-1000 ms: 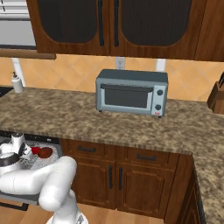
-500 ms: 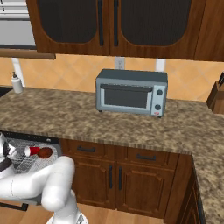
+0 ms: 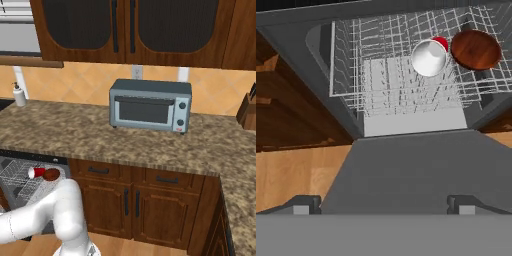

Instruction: Pick up the cup and bowl from the counter, place them in the dishwasher, and close the dishwasher door.

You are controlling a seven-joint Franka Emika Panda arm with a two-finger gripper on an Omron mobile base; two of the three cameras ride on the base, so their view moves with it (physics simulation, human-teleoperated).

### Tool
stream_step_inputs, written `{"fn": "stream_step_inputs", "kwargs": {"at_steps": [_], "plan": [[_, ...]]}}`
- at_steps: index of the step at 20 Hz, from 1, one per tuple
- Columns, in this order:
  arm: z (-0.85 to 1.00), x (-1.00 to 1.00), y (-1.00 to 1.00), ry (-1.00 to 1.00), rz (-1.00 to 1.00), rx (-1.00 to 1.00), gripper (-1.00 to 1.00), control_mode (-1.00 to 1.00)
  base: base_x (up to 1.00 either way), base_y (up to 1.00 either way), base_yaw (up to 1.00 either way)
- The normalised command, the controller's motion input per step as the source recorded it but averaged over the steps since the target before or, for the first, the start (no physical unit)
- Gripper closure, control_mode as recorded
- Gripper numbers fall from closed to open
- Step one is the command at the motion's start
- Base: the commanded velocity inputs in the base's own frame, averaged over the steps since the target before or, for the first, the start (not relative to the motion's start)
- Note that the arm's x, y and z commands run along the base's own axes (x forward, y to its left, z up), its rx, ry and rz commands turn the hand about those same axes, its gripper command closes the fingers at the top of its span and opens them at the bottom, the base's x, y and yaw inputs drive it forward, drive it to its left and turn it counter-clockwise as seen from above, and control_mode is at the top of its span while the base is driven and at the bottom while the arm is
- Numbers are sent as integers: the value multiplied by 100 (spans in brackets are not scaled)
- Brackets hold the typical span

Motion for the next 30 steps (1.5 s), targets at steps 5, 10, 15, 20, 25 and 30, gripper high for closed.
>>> {"fn": "stream_step_inputs", "kwargs": {"at_steps": [5, 10, 15, 20, 25, 30], "plan": [[26, -100, 3, -17, 0, -1, -100, -100, 0, 0, 0], [-8, -100, 17, -22, 1, -6, -100, -100, 0, 0, 0], [-24, -100, 1, -9, 2, -5, -100, -100, 0, 0, 0], [-82, -100, 10, 14, 23, -20, -100, -100, 0, 0, 0], [-100, -100, 0, -8, 18, -17, -100, -100, 0, 0, 0], [-100, -94, -13, -2, 14, -21, -100, -100, 0, 0, 0]]}}
